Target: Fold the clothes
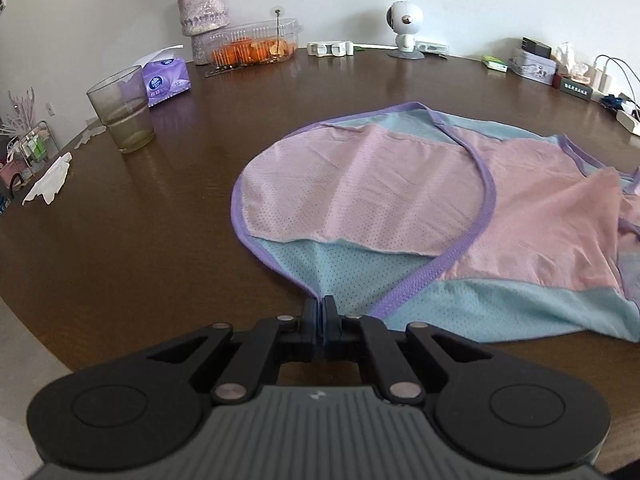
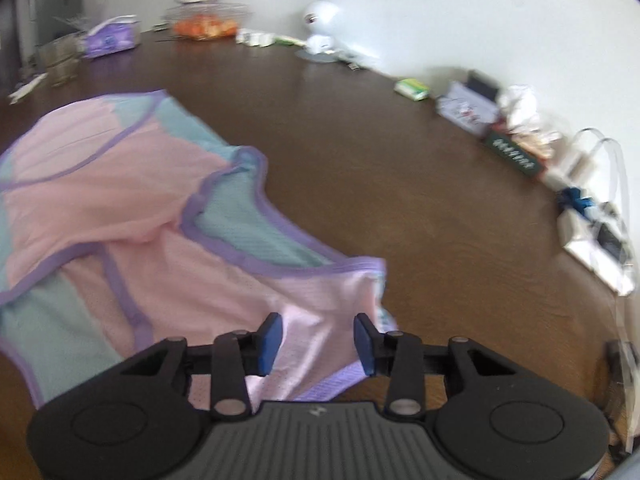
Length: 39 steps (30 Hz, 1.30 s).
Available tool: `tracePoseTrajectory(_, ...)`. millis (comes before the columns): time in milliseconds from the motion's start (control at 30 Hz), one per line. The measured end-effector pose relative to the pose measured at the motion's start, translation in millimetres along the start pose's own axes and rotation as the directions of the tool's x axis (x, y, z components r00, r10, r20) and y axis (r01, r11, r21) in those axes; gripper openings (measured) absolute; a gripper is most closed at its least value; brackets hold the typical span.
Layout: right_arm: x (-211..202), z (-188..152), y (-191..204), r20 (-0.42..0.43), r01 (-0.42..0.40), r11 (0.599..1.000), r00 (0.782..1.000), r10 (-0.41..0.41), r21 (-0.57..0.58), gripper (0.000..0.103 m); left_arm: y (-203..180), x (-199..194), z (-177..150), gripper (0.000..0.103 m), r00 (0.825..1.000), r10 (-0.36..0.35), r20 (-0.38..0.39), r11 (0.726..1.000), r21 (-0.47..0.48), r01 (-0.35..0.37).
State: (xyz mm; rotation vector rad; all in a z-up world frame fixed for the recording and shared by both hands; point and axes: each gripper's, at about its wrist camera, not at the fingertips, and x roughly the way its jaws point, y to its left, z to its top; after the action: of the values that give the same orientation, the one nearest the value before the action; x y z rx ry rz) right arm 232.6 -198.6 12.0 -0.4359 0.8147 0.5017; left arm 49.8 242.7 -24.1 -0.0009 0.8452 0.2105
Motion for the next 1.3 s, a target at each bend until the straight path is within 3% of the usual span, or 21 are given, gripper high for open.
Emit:
tracePoseTrajectory(67,-27.0,-3.5,13.5,0.081,-0.034,0.999,0.996,0.035,-0.003,0.036,8.6,-10.1,-6.3,0.011,0.999,-0.028,0.024,0.999,-0.030,0.028)
tracePoseTrajectory(133,-51.5,-10.5,35.2,0.149,-0.145,0.989,0.978,0.145,-0.010,0.038,21.4,-21.5,-7.8,0.013,0.994,-0.064,0.085,0.996,-0.057,0.069)
tracePoseTrajectory(233,-64.7,-24.4,85.9,0.177,-0.315,0.947,0.930,0.321,-0.064,0.038,25.8,-28.8,-2.9,0.017,0.976,-0.167,0.137,0.985,-0.022,0.172)
tracePoseTrajectory(300,-66.5,-32.4,117.7,0.180,-0.401,0.911,0.893,0.412,-0.094,0.038,18.7,-23.8,-0.9,0.021,0.964,-0.236,0.126,0.972,0.018,0.236)
tracePoseTrajectory(367,-64.8,-36.9,142.3,0.192,-0.408,0.907,0.887,0.420,-0.099,0.038,10.6,-18.7,-1.4,0.022,0.952,-0.288,0.107,0.957,0.060,0.283)
tracePoseTrajectory(500,-61.6,-44.9,166.8,0.168,-0.347,0.934,0.919,0.356,-0.084,0.035,5.9,-12.7,-10.9,0.025,0.947,-0.312,0.083,0.947,0.104,0.303)
tracePoseTrajectory(600,-57.2,-53.9,167.1,0.154,-0.353,0.935,0.923,0.352,-0.022,0.035,5.7,-8.8,-16.9,0.025,0.947,-0.314,0.071,0.944,0.133,0.303)
tracePoseTrajectory(767,-55.2,-55.8,174.2,0.156,-0.293,0.956,0.944,0.291,-0.005,0.009,6.7,-6.7,-24.5,0.017,0.946,-0.315,0.081,0.934,0.203,0.294)
tracePoseTrajectory(933,-62.1,-62.5,166.4,0.132,-0.276,0.961,0.954,0.271,0.021,0.005,13.0,-7.6,-28.5,0.014,0.946,-0.313,0.089,0.934,0.209,0.289)
tracePoseTrajectory(1033,-64.3,-65.3,165.3,0.128,-0.284,0.958,0.952,0.278,0.037,0.007,14.5,-8.7,-29.6,0.015,0.944,-0.316,0.089,0.931,0.223,0.290)
tracePoseTrajectory(1100,-72.8,-67.2,166.6,0.151,-0.294,0.956,0.945,0.288,0.015,0.009,15.3,-9.7,-24.1,0.018,0.954,-0.287,0.090,0.940,0.218,0.263)
tracePoseTrajectory(1200,-91.5,-69.2,149.0,0.195,-0.215,0.976,0.959,0.203,0.039,0.030,10.0,-17.3,-16.4,0.027,0.965,-0.234,0.116,0.956,0.210,0.207)
tracePoseTrajectory(1300,-89.6,-77.0,119.7,0.153,-0.020,0.992,0.988,0.000,0.128,0.033,4.4,-15.7,-12.9,0.038,0.966,-0.232,0.113,0.955,0.215,0.204)
